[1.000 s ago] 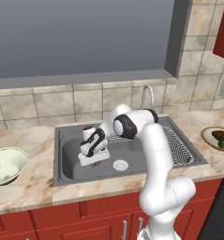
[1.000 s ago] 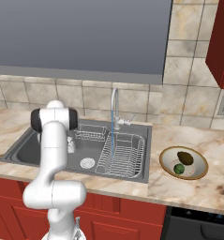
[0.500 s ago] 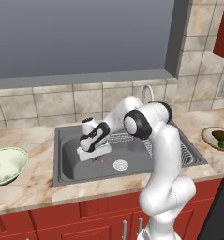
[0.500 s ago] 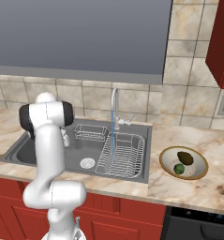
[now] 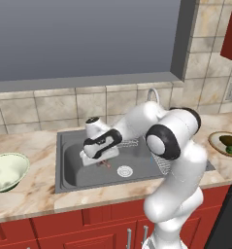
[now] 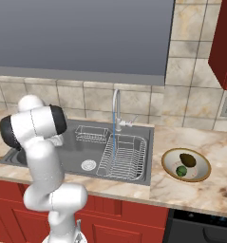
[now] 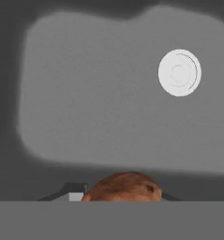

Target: Pick the avocados from the sink and place them in one bowl. Place the mushroom in the other bowl. Then turn off the sink faucet.

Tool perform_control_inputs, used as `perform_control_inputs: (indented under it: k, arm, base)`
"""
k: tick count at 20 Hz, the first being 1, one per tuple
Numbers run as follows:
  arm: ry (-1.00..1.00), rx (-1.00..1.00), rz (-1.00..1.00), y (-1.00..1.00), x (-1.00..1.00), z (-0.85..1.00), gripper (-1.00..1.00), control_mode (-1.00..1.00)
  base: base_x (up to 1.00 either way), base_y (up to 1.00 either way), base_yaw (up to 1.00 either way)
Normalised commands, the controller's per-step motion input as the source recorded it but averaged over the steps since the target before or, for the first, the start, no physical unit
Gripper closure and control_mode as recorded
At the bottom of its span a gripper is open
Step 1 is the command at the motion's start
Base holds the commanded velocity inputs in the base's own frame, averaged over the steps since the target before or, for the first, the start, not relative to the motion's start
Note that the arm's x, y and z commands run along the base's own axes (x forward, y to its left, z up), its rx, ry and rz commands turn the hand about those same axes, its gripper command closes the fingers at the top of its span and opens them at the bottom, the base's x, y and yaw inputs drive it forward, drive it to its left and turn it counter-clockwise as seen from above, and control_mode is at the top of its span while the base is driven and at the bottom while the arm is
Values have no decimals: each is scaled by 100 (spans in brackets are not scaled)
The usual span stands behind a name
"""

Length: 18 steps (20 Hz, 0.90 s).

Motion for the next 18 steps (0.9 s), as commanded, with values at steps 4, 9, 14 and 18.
perform_control_inputs:
  k: [4, 9, 14, 18]
  arm:
    - [-4, 4, 0, 0, -41, 91, 100, -100]
    - [-6, 6, 0, 0, -38, 90, 100, -100]
    - [-4, 7, 0, 0, -42, 73, 100, -100]
    - [-1, 10, 0, 3, -35, 52, 100, -100]
  base:
    - [0, 0, 0]
    - [0, 0, 0]
    - [0, 0, 0]
    - [0, 0, 0]
